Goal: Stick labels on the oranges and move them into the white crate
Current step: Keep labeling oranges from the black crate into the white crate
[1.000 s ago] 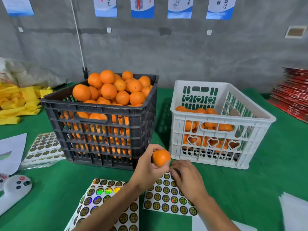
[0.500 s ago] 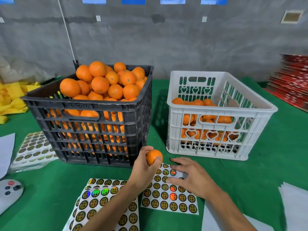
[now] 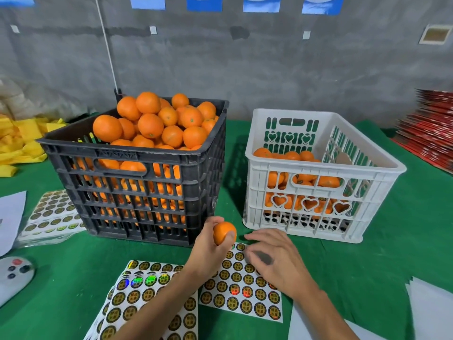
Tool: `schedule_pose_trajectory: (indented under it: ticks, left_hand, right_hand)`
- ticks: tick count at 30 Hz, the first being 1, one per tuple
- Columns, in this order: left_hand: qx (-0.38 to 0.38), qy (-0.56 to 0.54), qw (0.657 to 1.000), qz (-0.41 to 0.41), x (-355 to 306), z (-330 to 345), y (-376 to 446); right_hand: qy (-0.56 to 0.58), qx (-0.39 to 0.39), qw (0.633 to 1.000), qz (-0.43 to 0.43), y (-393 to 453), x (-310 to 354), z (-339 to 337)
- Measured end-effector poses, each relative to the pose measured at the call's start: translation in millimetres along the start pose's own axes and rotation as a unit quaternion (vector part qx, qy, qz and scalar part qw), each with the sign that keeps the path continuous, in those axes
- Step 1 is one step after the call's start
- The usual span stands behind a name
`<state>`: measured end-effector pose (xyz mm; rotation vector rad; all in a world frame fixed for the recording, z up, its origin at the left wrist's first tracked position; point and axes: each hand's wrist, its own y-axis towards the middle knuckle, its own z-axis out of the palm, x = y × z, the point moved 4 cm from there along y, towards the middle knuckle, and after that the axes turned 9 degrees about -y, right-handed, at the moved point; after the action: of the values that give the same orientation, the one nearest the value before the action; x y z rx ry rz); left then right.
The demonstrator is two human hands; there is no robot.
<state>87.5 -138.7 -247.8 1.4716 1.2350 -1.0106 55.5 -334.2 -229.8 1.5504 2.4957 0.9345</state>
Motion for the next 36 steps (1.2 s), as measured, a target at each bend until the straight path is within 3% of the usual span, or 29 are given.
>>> schedule_pose_trajectory:
  ticks: [2,5,9,18,21,25,30,36]
  left_hand:
    - [0.013,0.006,1.0,0.002,0,0,-1]
    - [0.043,0.0,0.999,0.022,0,2,-2]
    - [0.081,-0.003,0.994,0.07,-7,7,-8]
    - [0.076,-0.07,0.989,0.104,-14,4,-13]
    - [0.057,-0.079,0.989,0.112,-14,0,-10]
    - [0.045,-0.107,0.987,0.11,-21,-4,-7]
    - [0.021,-0.133,0.978,0.158,-84,-4,2]
    - [-0.005,-0.029,0.954,0.298,-195,9,32]
  right_hand:
    - [0.126,-0.032,0.988,0.083,4,0,-6]
    - [0.325,-0.051,0.927,0.18,10,5,-8]
    - [0.391,-0.003,0.892,0.228,7,12,6]
    - [0.229,0.041,0.944,0.235,-1,16,22]
    - [0.193,-0.006,0.966,0.169,0,21,15]
    - [0.099,0.057,0.987,0.11,1,28,26]
    - [0.089,0.056,0.982,0.158,0,17,30]
    - [0.085,0.068,0.978,0.176,2,17,35]
